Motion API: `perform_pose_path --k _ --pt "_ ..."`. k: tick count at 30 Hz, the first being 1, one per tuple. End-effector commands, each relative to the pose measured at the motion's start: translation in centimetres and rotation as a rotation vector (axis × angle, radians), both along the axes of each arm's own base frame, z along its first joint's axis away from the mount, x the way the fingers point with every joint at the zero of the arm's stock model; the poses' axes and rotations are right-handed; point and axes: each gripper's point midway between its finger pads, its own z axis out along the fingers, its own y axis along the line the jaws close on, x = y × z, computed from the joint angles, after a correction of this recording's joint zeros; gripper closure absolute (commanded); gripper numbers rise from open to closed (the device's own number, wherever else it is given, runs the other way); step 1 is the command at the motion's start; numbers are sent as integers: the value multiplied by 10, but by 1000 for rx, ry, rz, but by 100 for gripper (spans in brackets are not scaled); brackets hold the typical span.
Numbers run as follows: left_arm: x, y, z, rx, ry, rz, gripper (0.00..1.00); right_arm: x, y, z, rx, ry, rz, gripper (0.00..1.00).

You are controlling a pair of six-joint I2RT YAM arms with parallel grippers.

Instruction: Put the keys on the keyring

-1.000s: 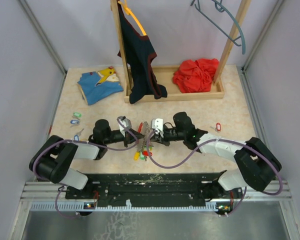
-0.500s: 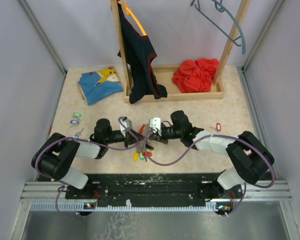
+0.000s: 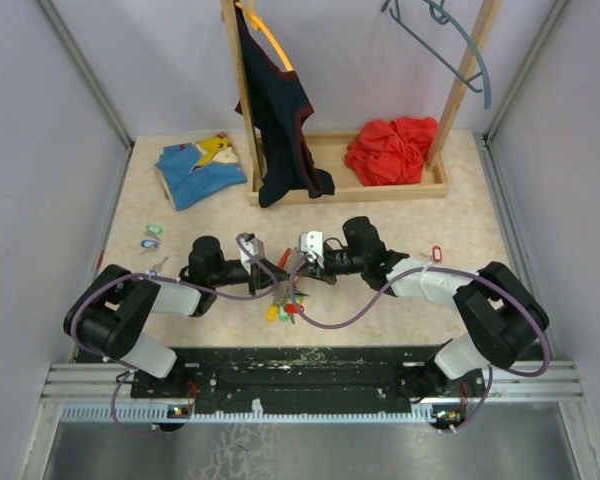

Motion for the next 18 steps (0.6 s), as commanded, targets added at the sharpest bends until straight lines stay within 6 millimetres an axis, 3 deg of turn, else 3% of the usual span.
perform_pose_path --k 1,18 --pt "1 -4 8 -19 -33 -45 100 7 12 27 66 -65 46 100" --pt "-1 -4 9 -20 -34 -47 100 7 12 32 84 -61 33 100"
